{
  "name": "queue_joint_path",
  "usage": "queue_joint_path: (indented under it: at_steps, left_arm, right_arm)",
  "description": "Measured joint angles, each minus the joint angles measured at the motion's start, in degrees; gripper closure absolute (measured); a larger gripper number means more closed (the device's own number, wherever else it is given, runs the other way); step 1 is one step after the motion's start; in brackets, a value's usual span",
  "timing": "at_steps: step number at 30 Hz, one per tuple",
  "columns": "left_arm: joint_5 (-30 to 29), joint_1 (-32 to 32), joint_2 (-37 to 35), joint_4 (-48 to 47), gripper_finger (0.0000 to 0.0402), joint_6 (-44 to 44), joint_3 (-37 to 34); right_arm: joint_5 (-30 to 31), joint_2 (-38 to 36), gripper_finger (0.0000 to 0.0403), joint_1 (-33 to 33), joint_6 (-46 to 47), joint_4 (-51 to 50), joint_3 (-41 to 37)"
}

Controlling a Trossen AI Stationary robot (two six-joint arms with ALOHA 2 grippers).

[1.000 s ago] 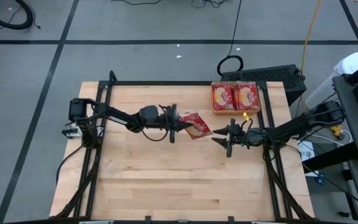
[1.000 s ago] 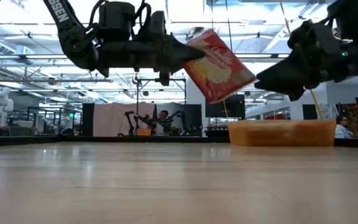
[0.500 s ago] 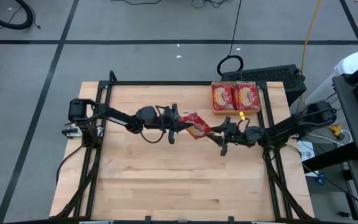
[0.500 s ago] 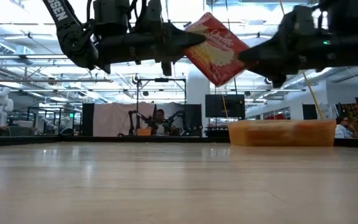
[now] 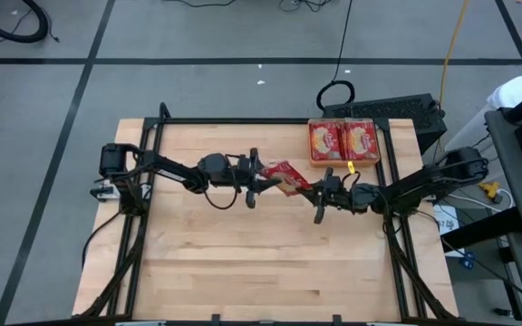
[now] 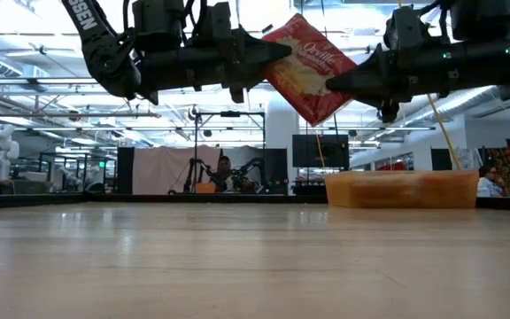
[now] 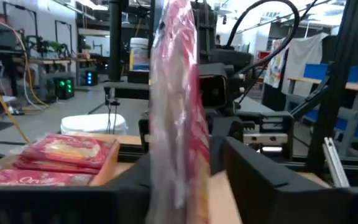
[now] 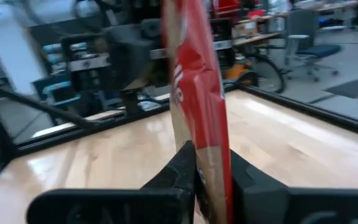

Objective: Sort popcorn bags into baskets
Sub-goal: Put the red popcorn bag into the orange bin

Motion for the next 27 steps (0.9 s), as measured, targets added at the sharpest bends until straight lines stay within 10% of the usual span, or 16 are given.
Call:
queue_joint_path:
  at_steps: [12,27]
  left_arm:
    - [-15.93,0.27,-0.02,-5.82,0.0113,5.84,0.00]
    - [-20.45,-6.21,-0.02,-10.00,0.0136,2.55,0.00]
  right_arm:
    - [8.98,-17.96,0.0392,-0.14,0.90,-25.24,1.59]
    - [20.08,-32.10,0.0390,-10.84,-0.76,-44.33,1.73]
